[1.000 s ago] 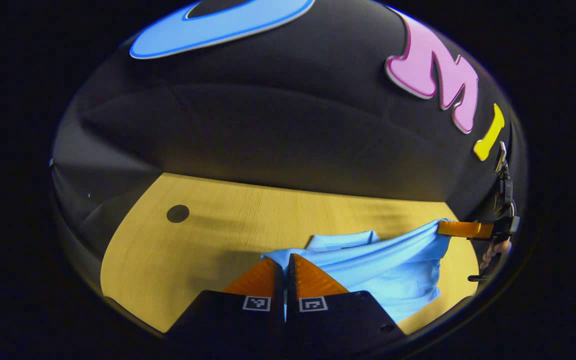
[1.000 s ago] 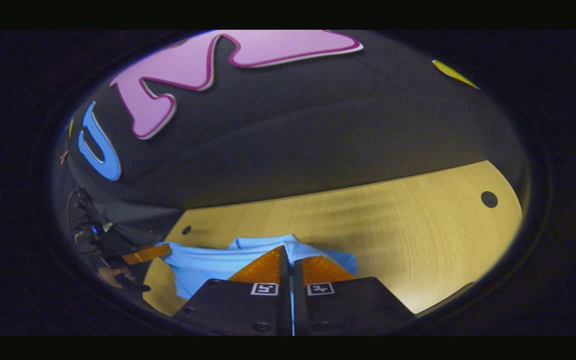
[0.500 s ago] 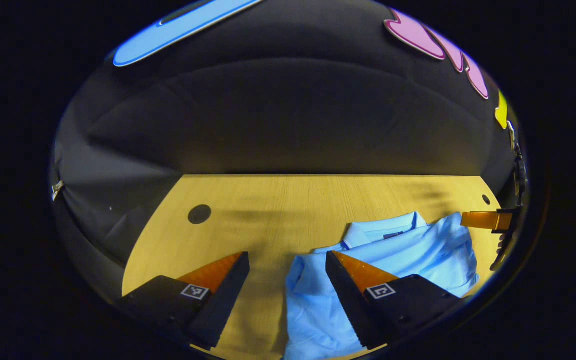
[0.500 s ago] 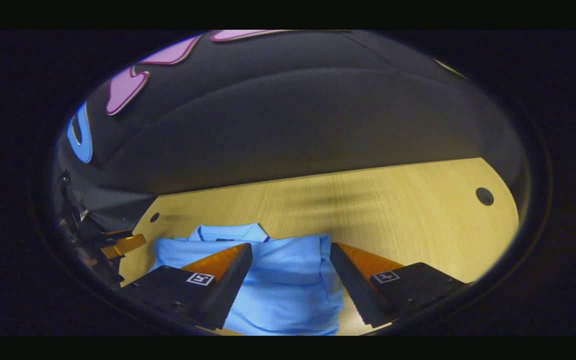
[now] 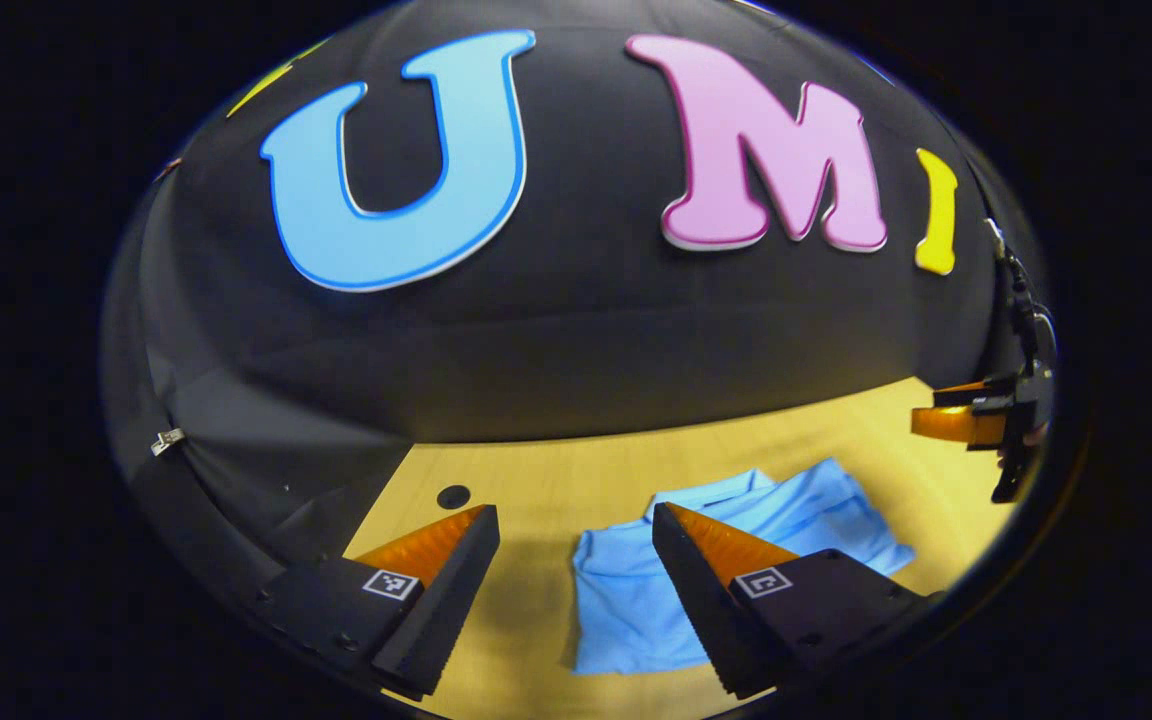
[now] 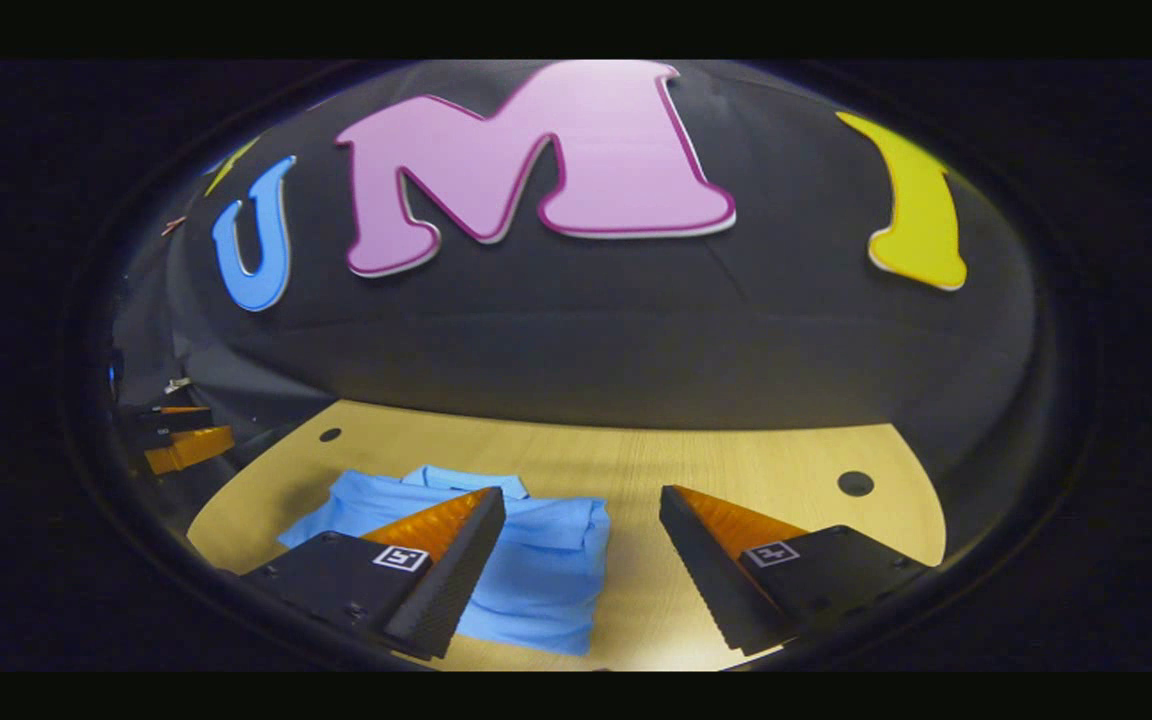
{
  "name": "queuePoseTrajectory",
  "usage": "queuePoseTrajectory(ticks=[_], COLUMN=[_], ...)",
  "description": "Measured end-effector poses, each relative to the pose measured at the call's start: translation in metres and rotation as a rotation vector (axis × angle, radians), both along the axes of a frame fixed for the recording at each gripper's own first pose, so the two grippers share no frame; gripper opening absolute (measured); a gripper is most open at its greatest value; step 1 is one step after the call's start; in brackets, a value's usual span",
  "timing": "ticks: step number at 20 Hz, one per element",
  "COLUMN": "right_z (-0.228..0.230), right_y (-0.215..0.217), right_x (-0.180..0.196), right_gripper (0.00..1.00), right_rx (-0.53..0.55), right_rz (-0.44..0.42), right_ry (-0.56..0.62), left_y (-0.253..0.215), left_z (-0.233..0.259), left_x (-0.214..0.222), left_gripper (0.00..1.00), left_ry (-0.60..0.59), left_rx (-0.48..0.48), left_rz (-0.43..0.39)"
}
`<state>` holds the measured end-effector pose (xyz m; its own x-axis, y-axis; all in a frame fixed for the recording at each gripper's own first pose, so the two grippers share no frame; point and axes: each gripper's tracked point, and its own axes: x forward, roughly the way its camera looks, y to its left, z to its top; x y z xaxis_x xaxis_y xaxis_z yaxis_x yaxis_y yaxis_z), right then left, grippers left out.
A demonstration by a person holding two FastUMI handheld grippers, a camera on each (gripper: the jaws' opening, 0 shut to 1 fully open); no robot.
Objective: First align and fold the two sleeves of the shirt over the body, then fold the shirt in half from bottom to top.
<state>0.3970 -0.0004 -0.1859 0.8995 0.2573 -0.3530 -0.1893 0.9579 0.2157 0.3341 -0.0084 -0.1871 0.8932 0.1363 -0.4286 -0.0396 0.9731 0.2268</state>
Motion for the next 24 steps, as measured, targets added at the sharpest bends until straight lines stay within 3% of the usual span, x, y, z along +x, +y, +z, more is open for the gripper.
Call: queuePoseTrajectory(ticks=[4, 8, 14, 16, 20, 24], right_z=[0.077, 0.149, 0.184, 0.185, 0.198, 0.212], right_y=[0.011, 0.036, 0.065, 0.071, 0.09, 0.092], right_x=[-0.07, -0.172, -0.33, -0.369, -0.424, -0.451], right_gripper=[0.98, 0.98, 0.97, 0.97, 0.97, 0.97], right_rx=[-0.041, -0.059, -0.031, -0.051, -0.056, 0.005], right_rz=[-0.022, -0.044, -0.1, -0.1, -0.057, -0.1], right_ry=[-0.156, -0.289, -0.316, -0.325, -0.339, -0.353], left_y=[-0.046, -0.061, -0.049, -0.043, -0.051, -0.053], left_z=[0.063, 0.122, 0.151, 0.158, 0.161, 0.176], left_x=[-0.055, -0.138, -0.301, -0.343, -0.398, -0.417], left_gripper=[0.99, 0.99, 0.98, 0.99, 0.98, 0.98], left_ry=[-0.117, -0.255, -0.308, -0.33, -0.362, -0.393], left_rx=[-0.046, -0.081, -0.151, -0.134, -0.1, -0.08], left_rz=[-0.053, -0.096, -0.123, -0.118, -0.162, -0.173])
